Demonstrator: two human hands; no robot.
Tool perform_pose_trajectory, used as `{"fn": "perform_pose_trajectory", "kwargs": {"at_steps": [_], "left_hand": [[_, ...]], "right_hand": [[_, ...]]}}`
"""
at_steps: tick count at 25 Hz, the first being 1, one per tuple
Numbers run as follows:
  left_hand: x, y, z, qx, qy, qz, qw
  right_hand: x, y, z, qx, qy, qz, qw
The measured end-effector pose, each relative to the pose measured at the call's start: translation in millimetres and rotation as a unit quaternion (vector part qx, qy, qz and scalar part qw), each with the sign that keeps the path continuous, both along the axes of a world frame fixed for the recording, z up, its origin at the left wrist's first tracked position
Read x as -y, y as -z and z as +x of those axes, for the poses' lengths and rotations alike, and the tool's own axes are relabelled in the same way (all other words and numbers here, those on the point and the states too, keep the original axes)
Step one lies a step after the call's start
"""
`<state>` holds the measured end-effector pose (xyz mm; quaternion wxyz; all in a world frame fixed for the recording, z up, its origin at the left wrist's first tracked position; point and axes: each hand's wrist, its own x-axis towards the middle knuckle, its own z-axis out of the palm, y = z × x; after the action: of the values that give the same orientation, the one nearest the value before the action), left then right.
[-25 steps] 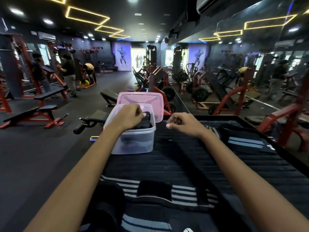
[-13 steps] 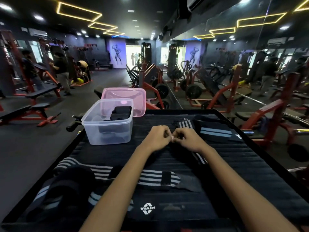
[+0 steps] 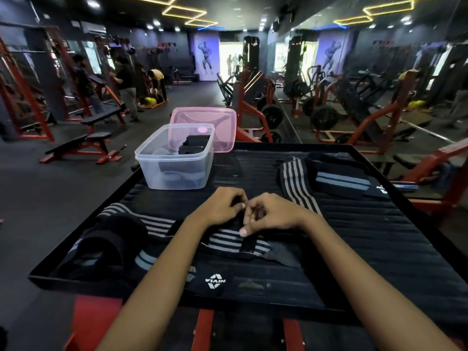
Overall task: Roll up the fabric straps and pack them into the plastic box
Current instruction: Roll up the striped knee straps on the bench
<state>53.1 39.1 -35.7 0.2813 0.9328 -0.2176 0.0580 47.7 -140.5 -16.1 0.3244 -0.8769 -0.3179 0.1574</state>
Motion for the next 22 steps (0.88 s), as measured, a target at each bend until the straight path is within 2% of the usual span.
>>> {"fn": "perform_pose_trajectory", "kwargs": {"at_steps": [3,12,16,19,20,22], "left_hand": [[0.6,0.7,1.7,0.003,0.003,0.007,1.0],[-2.8,2.1,11.2,-0.018,0.037,0.024,0.999],[0.5,1.4,12.9,-0.031,0.036,0.032,0.998],[-1.5,-5.2,6.5,-0.045,0.041,0.014,0.998],[-3.4,-7.7,4.4,-0.052,0.039,0.001,0.998],[-8.2,-13.1,0.0,-0.067,0.025,-0.023,0.997]], "right_hand": [[-4.8,2.9,-4.8,0.002,-0.031,-0.06,0.998],[-6.0,6.6,-5.7,0.0,-0.007,-0.135,0.991],[-8.3,7.8,-4.2,-0.031,0.007,-0.133,0.991],[-6.6,0.8,-5.0,-0.063,-0.042,-0.106,0.992],[-2.8,-4.4,-4.8,-0.061,-0.048,-0.082,0.994],[12.5,-17.9,4.4,-0.013,0.005,-0.042,0.999]]}}
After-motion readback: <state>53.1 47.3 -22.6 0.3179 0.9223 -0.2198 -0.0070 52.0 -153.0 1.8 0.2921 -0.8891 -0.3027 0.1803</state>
